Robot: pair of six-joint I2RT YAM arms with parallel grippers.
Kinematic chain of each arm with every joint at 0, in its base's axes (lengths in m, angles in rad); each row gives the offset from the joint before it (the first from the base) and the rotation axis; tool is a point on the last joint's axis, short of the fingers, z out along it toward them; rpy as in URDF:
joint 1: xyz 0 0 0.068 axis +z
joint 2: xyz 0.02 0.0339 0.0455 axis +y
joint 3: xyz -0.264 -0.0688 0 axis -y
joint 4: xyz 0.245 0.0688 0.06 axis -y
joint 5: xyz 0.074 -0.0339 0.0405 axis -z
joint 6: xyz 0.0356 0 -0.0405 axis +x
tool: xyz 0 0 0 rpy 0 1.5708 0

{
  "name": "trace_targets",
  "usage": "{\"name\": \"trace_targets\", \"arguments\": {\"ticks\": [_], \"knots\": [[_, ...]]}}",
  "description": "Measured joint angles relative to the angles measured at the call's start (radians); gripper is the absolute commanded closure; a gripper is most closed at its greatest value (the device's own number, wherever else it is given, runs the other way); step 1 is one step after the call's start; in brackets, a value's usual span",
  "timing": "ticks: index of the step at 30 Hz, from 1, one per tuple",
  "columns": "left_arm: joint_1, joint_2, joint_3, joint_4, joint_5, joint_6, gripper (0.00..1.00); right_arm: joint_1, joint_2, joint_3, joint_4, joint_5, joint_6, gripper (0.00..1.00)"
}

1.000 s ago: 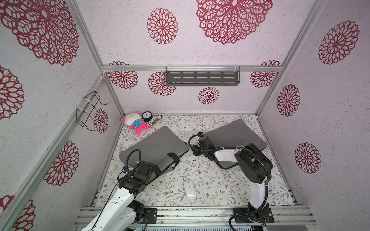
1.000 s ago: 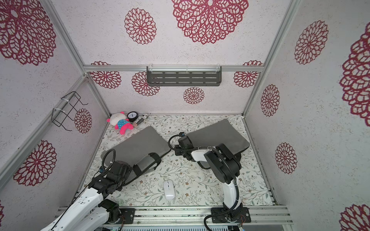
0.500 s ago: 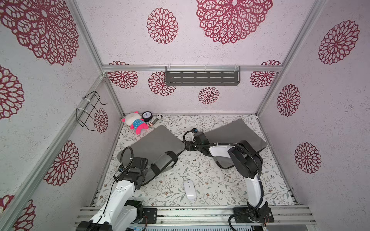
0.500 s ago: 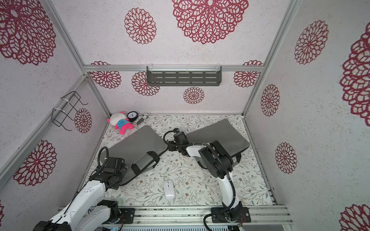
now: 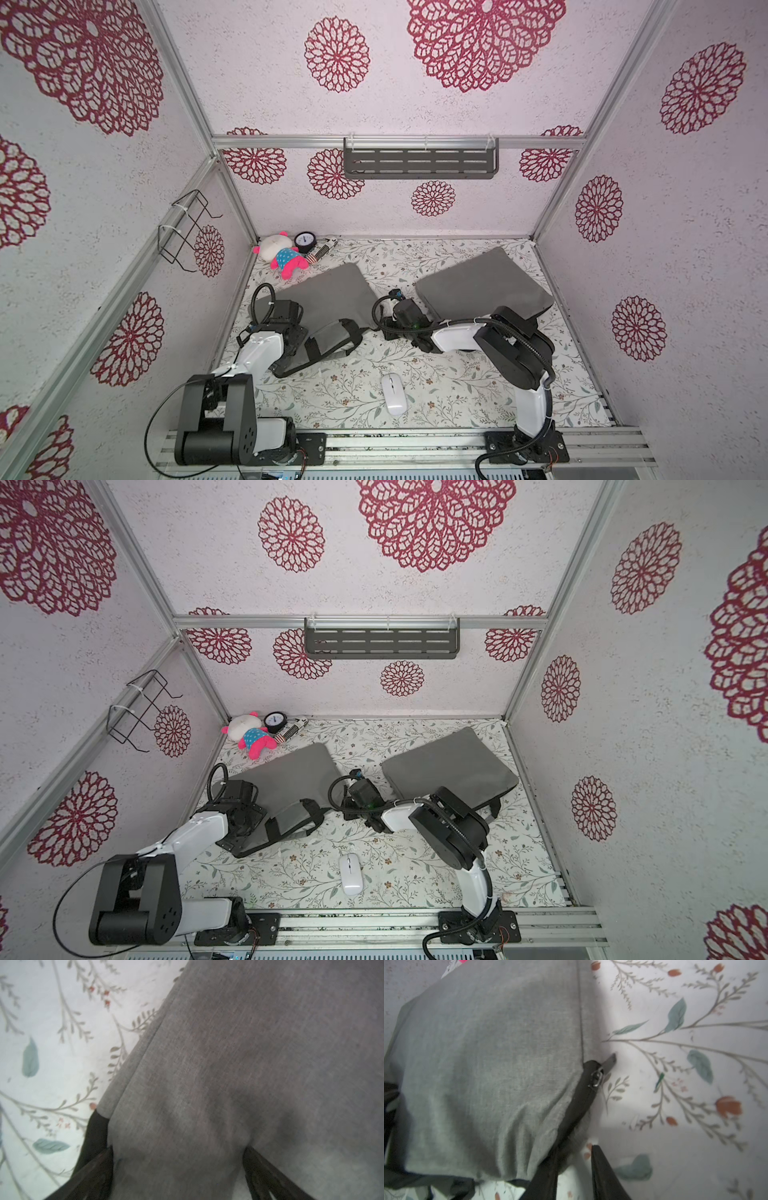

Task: Put the mouse into the laptop bag
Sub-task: Adjust the zippered laptop bag at the center of the board.

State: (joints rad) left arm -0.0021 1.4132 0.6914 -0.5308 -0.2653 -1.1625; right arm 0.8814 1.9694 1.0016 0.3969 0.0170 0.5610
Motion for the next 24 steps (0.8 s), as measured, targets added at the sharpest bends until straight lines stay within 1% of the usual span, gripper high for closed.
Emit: {"name": "trace_targets", "arguments": {"ticks": [4,7,12,14,17,19,21,24], "knots": [[0.013,0.127,0.116,0.031,-0.004,0.051,0.02,0.08,-0.016,-0.03,0.018,0.063,0.019,0.71],[0.02,0.194,0.193,0.033,-0.009,0.096,0.02,0.129,-0.016,-0.03,0.021,0.095,0.034,0.7],[0.028,0.231,0.311,0.011,-0.022,0.164,0.02,0.214,-0.011,-0.007,-0.007,0.111,0.034,0.69],[0.027,0.223,0.361,-0.018,-0.016,0.173,0.02,0.264,-0.005,0.01,-0.011,0.069,0.031,0.66],[0.012,0.152,0.385,-0.071,0.002,0.168,0.02,0.361,0.001,0.036,0.005,-0.004,0.008,0.52],[-0.007,0.056,0.385,-0.103,-0.008,0.158,0.02,0.412,-0.005,0.039,0.013,-0.037,-0.012,0.43],[-0.022,-0.06,0.38,-0.133,-0.029,0.139,0.02,0.421,-0.018,0.031,0.004,-0.045,-0.029,0.39],[-0.023,-0.237,0.338,-0.195,-0.077,0.093,0.02,0.391,-0.072,-0.002,-0.025,-0.024,-0.056,0.36]]}}
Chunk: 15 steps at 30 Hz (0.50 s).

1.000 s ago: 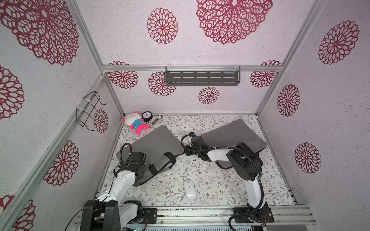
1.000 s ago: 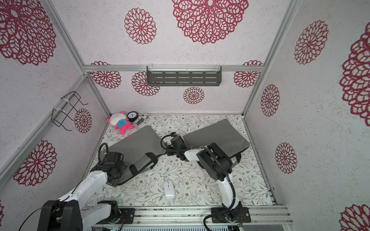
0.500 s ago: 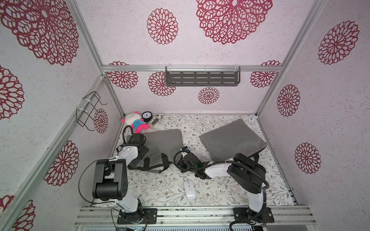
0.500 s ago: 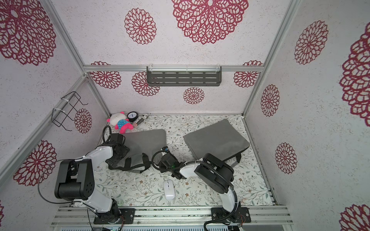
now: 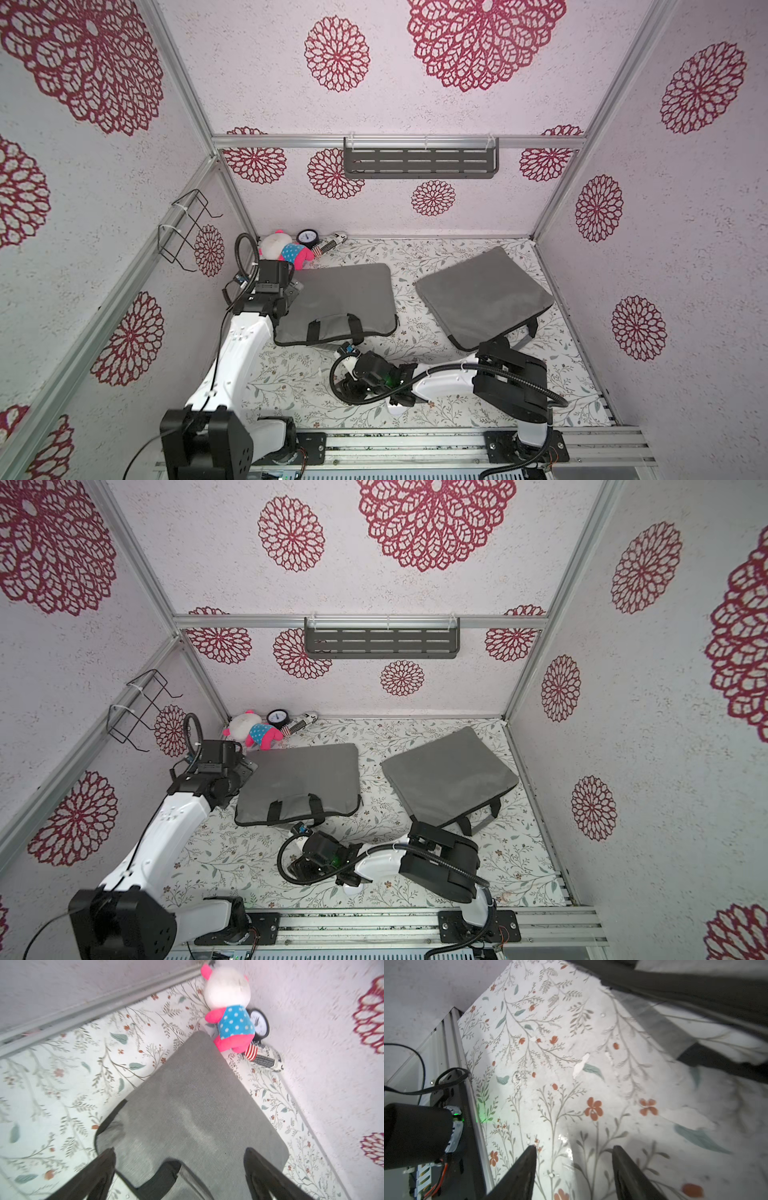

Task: Put the mouse into the laptop bag
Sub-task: Adjust the zippered laptop bag at the center of the board.

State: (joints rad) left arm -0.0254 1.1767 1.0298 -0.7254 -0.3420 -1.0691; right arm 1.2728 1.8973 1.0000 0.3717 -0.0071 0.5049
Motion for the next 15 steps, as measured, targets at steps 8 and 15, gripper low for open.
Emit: {"name": "trace_targets", "arguments": {"ticks": [8,15], "knots": [[0.002,-0.328,-0.34,-0.08,0.049,-0.115,0.02,-0.219,-0.178,-0.055,-0.032,0.038,-0.051,0.24],[-0.071,-0.499,-0.573,-0.005,0.197,-0.209,0.02,-0.448,0.0,0.106,-0.064,0.028,-0.055,0.23]]}}
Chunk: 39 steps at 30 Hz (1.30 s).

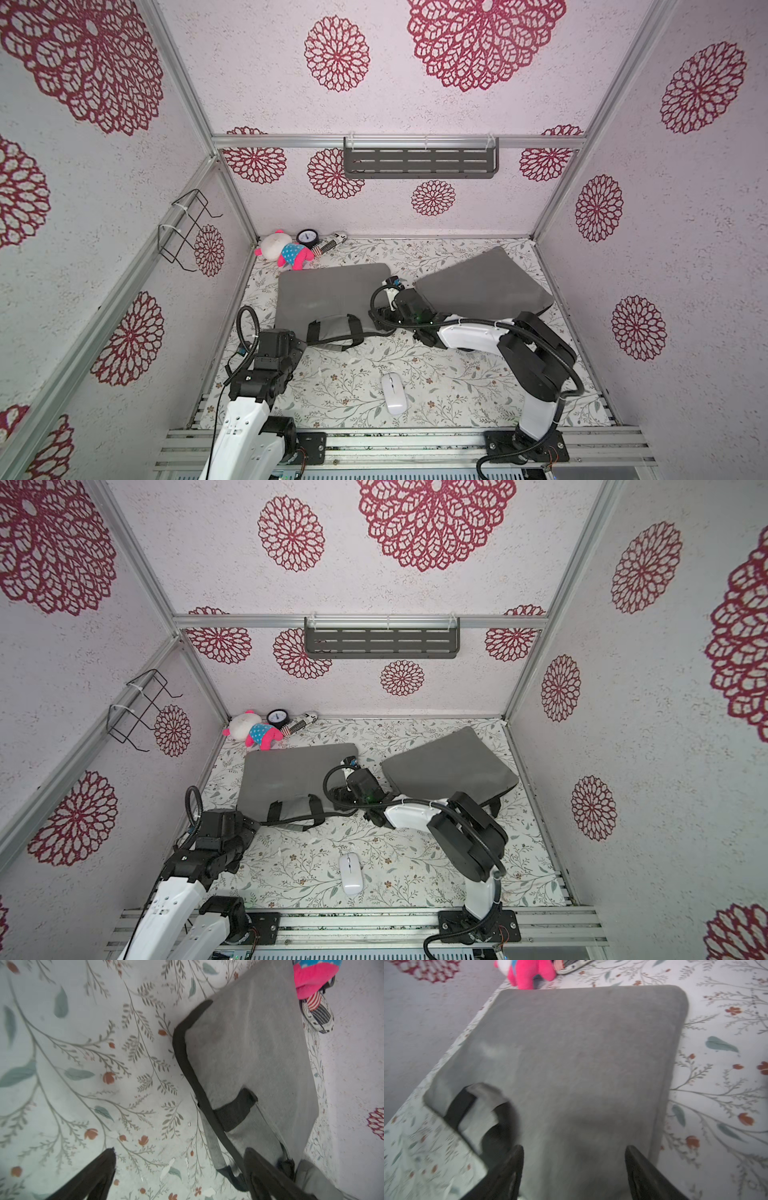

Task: Put the mouse into the laptop bag
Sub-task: Adjust the zippered laptop bag at the center of the board.

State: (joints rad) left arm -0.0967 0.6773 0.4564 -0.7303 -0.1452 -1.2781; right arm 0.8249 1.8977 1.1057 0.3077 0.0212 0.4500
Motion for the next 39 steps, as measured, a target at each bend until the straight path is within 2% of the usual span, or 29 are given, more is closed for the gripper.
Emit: {"name": "trace_targets", "arguments": {"ticks": [5,8,9,10,11,12,13,15,18,21,27,33,37,38,39], "knots": [[-0.081,0.046,-0.045,0.117,0.037,-0.05,0.02,-0.069,0.144,0.071,-0.018,-0.046,0.024,0.23],[-0.122,0.116,-0.05,0.193,0.043,-0.07,0.02,-0.07,0.15,0.098,-0.034,-0.053,0.033,0.25],[-0.133,0.145,-0.05,0.218,0.043,-0.076,0.02,-0.07,0.152,0.104,-0.04,-0.055,0.037,0.28],[-0.143,0.169,-0.05,0.237,0.043,-0.08,0.02,-0.07,0.154,0.108,-0.044,-0.058,0.041,0.35],[-0.154,0.195,-0.05,0.256,0.042,-0.085,0.02,-0.071,0.156,0.108,-0.044,-0.06,0.045,0.47],[-0.161,0.216,-0.05,0.272,0.042,-0.087,0.02,-0.073,0.156,0.107,-0.043,-0.061,0.052,0.64],[-0.167,0.233,-0.05,0.286,0.039,-0.089,0.02,-0.075,0.156,0.105,-0.039,-0.061,0.06,0.73],[-0.172,0.26,-0.05,0.304,0.026,-0.093,0.02,-0.079,0.151,0.083,-0.005,-0.074,0.082,0.83],[-0.171,0.282,-0.05,0.313,-0.012,-0.1,0.02,-0.066,0.125,0.013,0.068,-0.086,0.122,0.93],[-0.159,0.295,-0.047,0.313,-0.048,-0.098,0.02,-0.009,0.072,-0.064,0.099,-0.066,0.153,1.0],[-0.034,0.346,-0.018,0.307,-0.063,-0.046,0.02,0.208,0.03,-0.106,0.098,0.003,0.195,1.0],[0.066,0.419,0.057,0.259,-0.068,0.057,0.02,0.368,0.075,-0.016,0.063,0.034,0.219,0.99],[0.113,0.464,0.147,0.176,-0.101,0.132,0.02,0.428,0.111,0.051,0.035,0.063,0.218,0.84],[0.124,0.477,0.169,0.156,-0.106,0.149,0.02,0.439,0.113,0.06,0.026,0.06,0.209,0.78],[0.135,0.488,0.19,0.134,-0.114,0.163,0.02,0.453,0.113,0.064,0.022,0.053,0.195,0.68]]}}
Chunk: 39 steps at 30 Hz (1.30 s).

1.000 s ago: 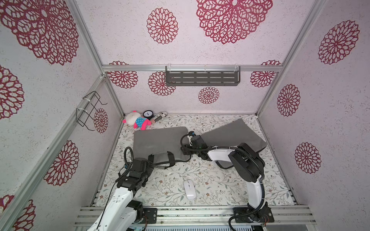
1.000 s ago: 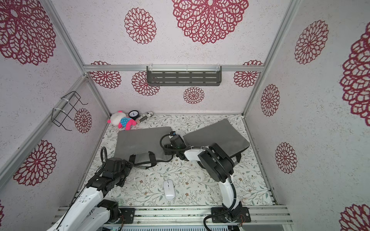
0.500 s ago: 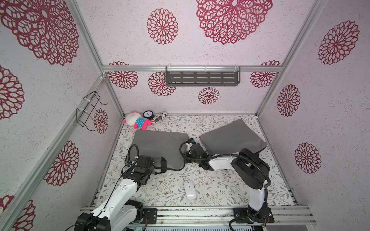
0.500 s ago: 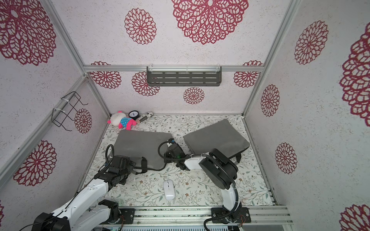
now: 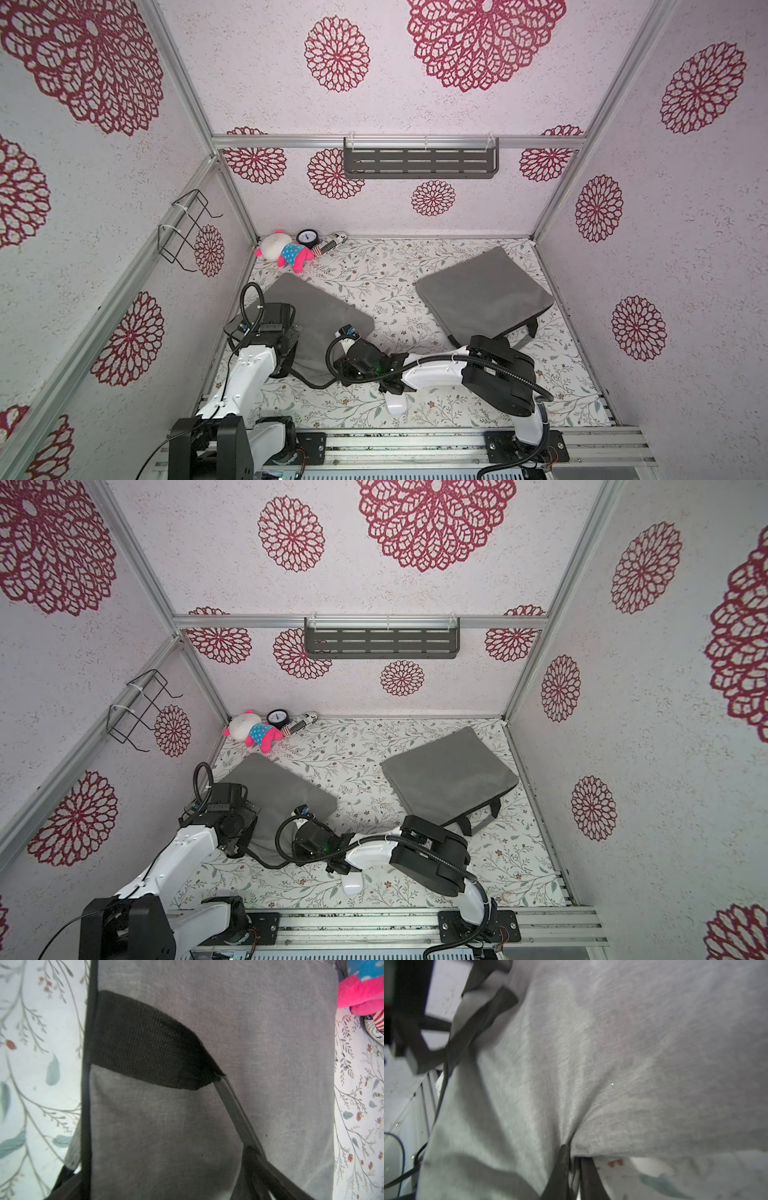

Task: Put the mouse into the laptop bag
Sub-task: Adjust the zippered laptop bag at the center of the board.

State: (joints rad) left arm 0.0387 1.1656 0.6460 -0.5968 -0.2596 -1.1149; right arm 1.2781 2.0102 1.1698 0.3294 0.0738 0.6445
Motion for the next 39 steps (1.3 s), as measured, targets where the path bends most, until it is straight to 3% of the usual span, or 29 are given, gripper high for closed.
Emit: {"name": "trace_targets", "arguments": {"ticks": [4,11,17,21,25,31,39], "knots": [[0.033,-0.013,0.049,-0.084,-0.047,0.011,0.02,0.058,-0.003,0.003,-0.007,-0.038,-0.044,0.41],[0.137,-0.128,0.071,-0.148,-0.065,0.042,0.02,0.082,-0.148,-0.121,-0.022,-0.049,-0.111,0.22],[0.162,-0.127,0.071,-0.191,-0.073,0.048,0.02,-0.116,-0.216,-0.149,-0.018,-0.024,-0.145,0.2],[0.185,-0.125,0.016,-0.174,-0.058,0.05,0.02,-0.276,-0.111,-0.075,-0.031,-0.026,-0.16,0.2],[0.192,-0.095,-0.024,-0.129,-0.008,0.071,0.02,-0.364,0.029,0.027,-0.05,-0.061,-0.175,0.22],[0.192,0.001,-0.021,-0.027,0.069,0.111,0.02,-0.335,0.077,0.089,-0.044,-0.158,-0.211,0.27],[0.208,0.163,0.065,0.047,0.079,0.164,0.02,-0.206,0.056,0.023,0.0,-0.087,-0.226,0.28]]}}
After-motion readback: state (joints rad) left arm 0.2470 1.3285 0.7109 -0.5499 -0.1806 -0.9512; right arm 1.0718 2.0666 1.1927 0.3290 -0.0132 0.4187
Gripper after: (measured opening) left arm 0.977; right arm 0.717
